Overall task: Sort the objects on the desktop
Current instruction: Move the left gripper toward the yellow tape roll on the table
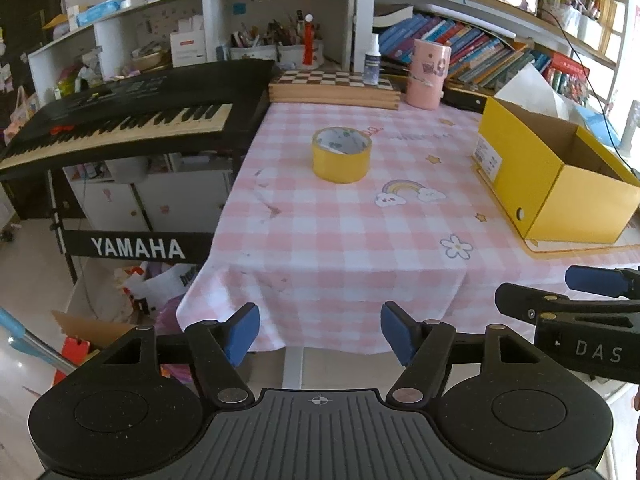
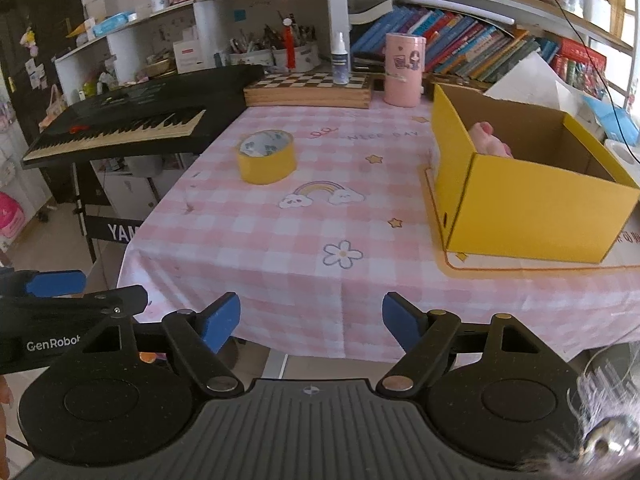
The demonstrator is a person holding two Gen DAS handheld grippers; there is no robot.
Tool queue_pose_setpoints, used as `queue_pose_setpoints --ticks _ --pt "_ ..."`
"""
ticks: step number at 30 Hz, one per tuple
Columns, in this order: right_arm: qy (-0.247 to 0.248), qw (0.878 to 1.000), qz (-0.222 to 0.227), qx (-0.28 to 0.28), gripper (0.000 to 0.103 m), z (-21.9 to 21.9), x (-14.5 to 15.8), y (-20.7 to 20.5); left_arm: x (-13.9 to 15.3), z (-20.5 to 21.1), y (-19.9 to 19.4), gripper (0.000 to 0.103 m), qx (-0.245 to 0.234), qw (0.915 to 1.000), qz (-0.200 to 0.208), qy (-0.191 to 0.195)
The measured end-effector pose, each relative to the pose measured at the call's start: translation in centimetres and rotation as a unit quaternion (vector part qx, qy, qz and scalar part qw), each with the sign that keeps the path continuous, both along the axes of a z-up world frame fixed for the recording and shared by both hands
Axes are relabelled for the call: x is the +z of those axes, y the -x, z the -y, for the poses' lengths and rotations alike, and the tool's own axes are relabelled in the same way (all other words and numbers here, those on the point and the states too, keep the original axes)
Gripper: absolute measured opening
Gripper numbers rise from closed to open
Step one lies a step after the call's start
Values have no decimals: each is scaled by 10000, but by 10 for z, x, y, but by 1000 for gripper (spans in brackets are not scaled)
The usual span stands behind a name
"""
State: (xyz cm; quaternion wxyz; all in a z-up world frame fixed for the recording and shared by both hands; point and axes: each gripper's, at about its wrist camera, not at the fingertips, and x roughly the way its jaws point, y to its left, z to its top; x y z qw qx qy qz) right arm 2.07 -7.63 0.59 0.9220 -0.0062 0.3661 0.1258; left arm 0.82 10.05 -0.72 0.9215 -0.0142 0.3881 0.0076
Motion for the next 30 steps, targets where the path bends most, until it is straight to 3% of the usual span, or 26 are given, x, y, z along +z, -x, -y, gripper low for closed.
queue_pose_setpoints --ticks 7,15,18,26,30 --pt "68 9999 -70 111 77 -8 -5 -13 -7 -4 -11 69 10 9999 -129 31" --pt "72 9998 -113 136 56 -13 -10 -41 -15 -6 -35 70 27 9997 -255 27" --pt "61 9997 -123 178 52 -14 -10 -58 -16 -8 -49 70 64 9996 -279 23" --pt "130 9996 -94 247 52 -11 -10 -107 -24 -6 -94 71 145 9989 -427 161" --pt "149 9995 124 239 52 -5 -5 -128 -25 -1 -120 71 163 9988 -403 208"
